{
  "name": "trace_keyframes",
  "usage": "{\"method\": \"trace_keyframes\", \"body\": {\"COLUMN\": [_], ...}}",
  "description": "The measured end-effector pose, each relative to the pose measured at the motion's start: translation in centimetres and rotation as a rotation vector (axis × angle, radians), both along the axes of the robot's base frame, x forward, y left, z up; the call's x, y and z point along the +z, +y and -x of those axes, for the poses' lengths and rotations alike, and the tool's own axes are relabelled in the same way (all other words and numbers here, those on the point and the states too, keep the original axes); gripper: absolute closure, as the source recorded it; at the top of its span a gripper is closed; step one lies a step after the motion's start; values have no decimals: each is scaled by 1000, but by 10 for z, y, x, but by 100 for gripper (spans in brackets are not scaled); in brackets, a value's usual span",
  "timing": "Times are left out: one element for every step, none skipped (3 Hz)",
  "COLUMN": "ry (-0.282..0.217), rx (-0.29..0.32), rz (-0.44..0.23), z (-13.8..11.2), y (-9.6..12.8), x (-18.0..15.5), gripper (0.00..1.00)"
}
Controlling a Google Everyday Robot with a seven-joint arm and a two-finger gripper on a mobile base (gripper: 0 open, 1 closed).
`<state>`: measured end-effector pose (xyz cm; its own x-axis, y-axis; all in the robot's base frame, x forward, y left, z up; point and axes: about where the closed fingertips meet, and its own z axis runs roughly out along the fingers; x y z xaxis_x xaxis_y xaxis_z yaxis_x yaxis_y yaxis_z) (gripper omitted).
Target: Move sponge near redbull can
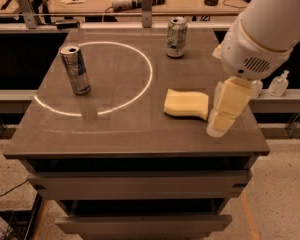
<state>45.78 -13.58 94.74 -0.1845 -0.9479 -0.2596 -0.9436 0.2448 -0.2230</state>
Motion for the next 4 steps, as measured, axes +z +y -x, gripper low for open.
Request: {"method": "trace_keyframes", "body": {"ry": [22, 51, 79, 98], "rx": [51, 93, 101, 87], "rz": [-10, -13, -21, -22], "z": [-12, -30, -52, -70], "y": [27, 49, 59, 56], "x": [-24, -47, -65, -78], "gripper": [0, 0, 0, 0]}}
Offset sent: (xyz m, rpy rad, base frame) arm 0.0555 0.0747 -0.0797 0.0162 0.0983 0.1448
